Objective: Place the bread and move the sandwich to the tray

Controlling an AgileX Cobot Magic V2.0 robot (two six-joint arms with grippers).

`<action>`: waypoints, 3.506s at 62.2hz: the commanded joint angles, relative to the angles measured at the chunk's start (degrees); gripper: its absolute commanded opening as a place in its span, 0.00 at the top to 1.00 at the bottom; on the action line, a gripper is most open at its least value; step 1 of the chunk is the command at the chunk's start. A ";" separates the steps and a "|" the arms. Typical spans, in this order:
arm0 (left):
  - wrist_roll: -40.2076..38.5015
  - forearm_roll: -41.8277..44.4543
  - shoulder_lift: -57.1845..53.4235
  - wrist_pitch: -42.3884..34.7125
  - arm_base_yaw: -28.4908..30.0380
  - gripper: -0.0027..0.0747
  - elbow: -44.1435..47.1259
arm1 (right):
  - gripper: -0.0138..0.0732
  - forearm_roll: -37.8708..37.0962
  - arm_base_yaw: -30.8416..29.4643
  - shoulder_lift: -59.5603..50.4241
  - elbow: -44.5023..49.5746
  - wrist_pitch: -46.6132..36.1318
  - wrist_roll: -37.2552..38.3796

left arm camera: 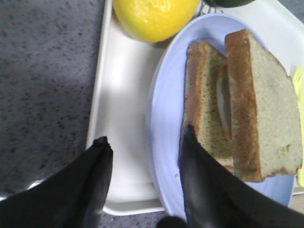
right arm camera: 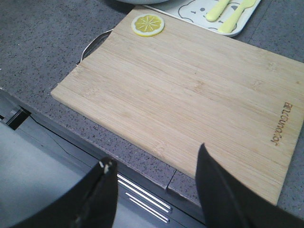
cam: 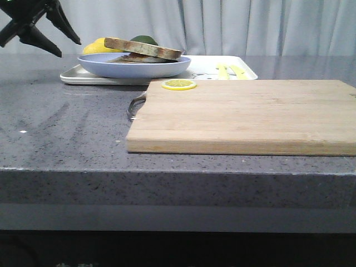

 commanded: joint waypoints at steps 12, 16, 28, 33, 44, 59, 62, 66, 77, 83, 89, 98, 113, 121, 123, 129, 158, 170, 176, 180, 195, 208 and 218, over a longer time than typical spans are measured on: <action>1.86 1.44 -12.45 -0.64 0.07 0.54 -2.08 | 0.38 -0.02 -0.41 -0.18 -1.48 -3.45 -0.38; 2.54 1.73 -14.80 -0.64 0.07 0.54 -1.70 | 0.38 -0.02 -0.41 -0.18 -1.48 -3.45 -0.38; 4.07 3.40 -25.06 -3.80 0.07 0.54 6.96 | 0.38 -0.02 -0.41 -0.18 -1.48 -3.45 -0.38; 6.97 3.28 -30.78 -8.05 -0.50 0.54 14.86 | 0.38 -0.02 -0.41 -0.18 -1.48 -3.45 -0.38; 15.17 3.28 -43.77 -18.16 -4.31 0.54 34.33 | 0.38 -0.02 -0.41 -0.18 -1.48 -3.50 -0.38; 21.95 5.21 -60.64 -25.78 -12.94 0.54 56.84 | 0.38 -0.02 -0.41 -0.18 -1.48 -3.50 -0.38; 21.95 5.96 -63.79 -26.94 -14.19 0.54 60.09 | 0.38 -0.02 -0.41 -0.18 -1.48 -3.50 -0.38; 21.95 6.90 -68.15 -28.59 -15.72 0.54 65.10 | 0.38 -0.02 -0.41 -0.18 -1.48 -3.50 -0.38; 21.45 10.97 -78.32 -30.69 -16.55 0.54 74.99 | 0.38 -0.02 -0.41 -0.18 -1.48 -3.50 -0.38; 19.11 14.29 -82.88 -32.05 -16.55 0.54 78.44 | 0.38 -0.02 -0.41 -0.18 -1.48 -3.50 -0.38; 17.31 18.19 -87.43 -32.62 -16.55 0.55 80.74 | 0.38 -0.02 -0.41 -0.18 -1.48 -3.50 -0.38; 16.97 19.24 -91.60 -32.51 -16.55 0.59 82.11 | 0.38 -0.02 -0.41 -0.18 -1.48 -3.50 -0.38; 15.48 19.89 -92.67 -32.42 -16.55 0.63 82.36 | 0.38 0.36 -0.41 -0.18 -1.48 -3.51 -0.38; 11.43 25.23 -92.67 -32.42 -16.55 0.63 82.36 | 0.38 0.36 -0.41 -0.18 -1.48 -3.51 -0.38; 10.01 27.21 -92.67 -32.42 -16.55 0.63 82.36 | 0.38 0.36 -0.41 -0.18 -1.48 -3.51 -0.38; 6.78 31.49 -92.67 -32.30 -16.55 0.63 82.36 | 0.38 0.36 -0.41 -0.18 -1.48 -3.51 -0.38; 6.56 32.19 -92.67 -32.30 -16.55 0.92 82.36 | 0.84 0.37 -0.41 -0.18 -1.48 -3.44 -0.38; 5.82 29.57 -92.67 -32.39 -16.55 0.99 82.36 | 0.92 0.37 -0.41 -0.18 -1.48 -3.51 -0.38; 5.82 28.52 -92.67 -32.63 -16.55 0.99 82.36 | 0.92 0.37 -0.41 -0.18 -1.48 -3.50 -0.38; 5.82 28.52 -92.67 -32.63 -16.55 0.99 82.36 | 0.92 0.37 -0.41 -0.18 -1.48 -3.50 -0.38; 5.82 28.52 -92.67 -32.63 -16.55 0.99 82.36 | 0.92 0.37 -0.41 -0.18 -1.48 -3.50 -0.38; 5.82 28.52 -100.72 -32.77 -15.78 0.99 84.30 | 0.92 0.37 -0.41 -0.18 -1.48 -3.50 -0.38; 5.82 29.39 -108.23 -32.88 -11.81 0.99 86.06 | 0.92 0.37 -0.41 -0.18 -1.48 -3.50 -0.38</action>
